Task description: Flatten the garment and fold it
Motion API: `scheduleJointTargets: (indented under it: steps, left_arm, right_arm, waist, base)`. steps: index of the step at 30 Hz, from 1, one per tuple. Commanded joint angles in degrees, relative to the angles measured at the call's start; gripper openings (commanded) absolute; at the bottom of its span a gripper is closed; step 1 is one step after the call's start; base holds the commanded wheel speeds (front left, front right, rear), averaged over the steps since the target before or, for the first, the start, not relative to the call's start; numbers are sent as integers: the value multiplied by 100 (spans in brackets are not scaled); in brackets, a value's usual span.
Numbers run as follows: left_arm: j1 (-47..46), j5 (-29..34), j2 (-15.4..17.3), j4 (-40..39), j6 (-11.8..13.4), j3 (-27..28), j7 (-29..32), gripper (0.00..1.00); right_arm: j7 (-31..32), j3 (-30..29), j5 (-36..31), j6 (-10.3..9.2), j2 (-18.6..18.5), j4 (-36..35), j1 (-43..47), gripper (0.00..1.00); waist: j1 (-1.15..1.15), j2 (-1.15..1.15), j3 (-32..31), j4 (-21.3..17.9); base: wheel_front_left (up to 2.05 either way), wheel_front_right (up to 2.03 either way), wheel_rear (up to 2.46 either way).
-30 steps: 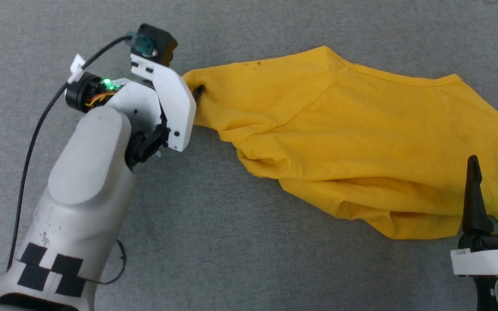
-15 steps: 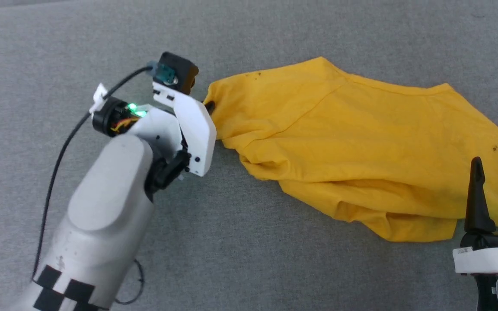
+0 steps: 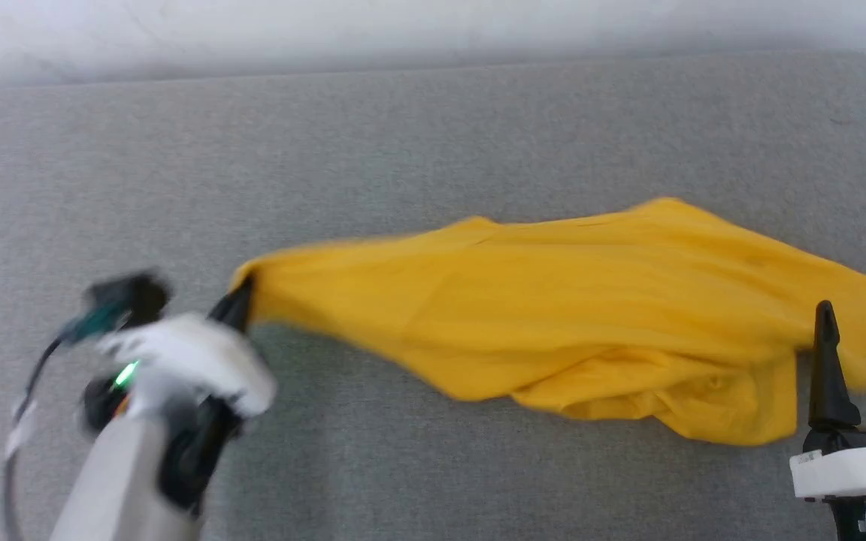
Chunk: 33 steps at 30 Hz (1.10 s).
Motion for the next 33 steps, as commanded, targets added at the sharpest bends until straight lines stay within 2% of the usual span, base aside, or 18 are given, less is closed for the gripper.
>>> scheduleJointTargets:
  steps: [1, 3, 6, 12, 15, 17, 18, 23, 28, 33]
  left_arm:
    - [395, -115, 115, -165, 123, 234, -127, 0]
    - [1017, -246, 233, -495, 263, 557, -254, 0]
    - [1733, -361, 316, -1030, 305, 720, -256, 0]
    - [2048, -493, 224, -1704, 273, 620, -149, 0]
    - [1966, -435, 204, -1908, 282, 497, -96, 0]
    - [1907, -413, 213, -2011, 286, 461, -69, 0]
    - [1907, -413, 213, -2011, 286, 461, -69, 0]
    - [1751, -341, 268, -2161, 272, 417, -63, 0]
    - [1519, -283, 303, -2248, 208, 356, -92, 0]
    - [1294, -282, 339, -2340, 128, 336, -118, 0]
  right_arm:
    - [34, 1, -33, -4, 14, -48, 56, 100]
    - [73, -36, -46, -4, 14, -89, 124, 100]
    - [154, -141, -77, -4, 14, -146, 229, 100]
    - [570, -127, -113, -4, 14, -314, 112, 100]
    - [1106, -108, -70, -4, 14, -497, -225, 100]
    - [1560, -79, -373, -4, 14, -693, -559, 100]
    - [1560, -79, -373, -4, 14, -693, -559, 100]
    - [2848, -422, -732, -4, 14, -835, -1476, 100]
    - [3957, -709, -1011, -4, 12, -560, -2059, 100]
    - [4510, -987, -1199, -4, -148, -127, -2380, 100]
  waist:
    - [1, 1, -228, 237]
    - [1, 1, -265, 302]
    - [1, 1, -300, 473]
    - [1, 1, -350, 662]
    - [1, 1, -307, 620]
    - [1, 1, -221, 551]
    - [1, 1, -221, 551]
    - [1, 1, 93, 396]
    - [1, 1, 560, 351]
    - [1, 1, 995, 389]
  base:
    - [0, 0, 0]
    - [0, 0, 0]
    - [0, 0, 0]
    - [0, 0, 0]
    - [0, 0, 0]
    - [0, 0, 0]
    - [0, 0, 0]
    - [0, 0, 0]
    - [0, 0, 0]
    - [0, 0, 0]
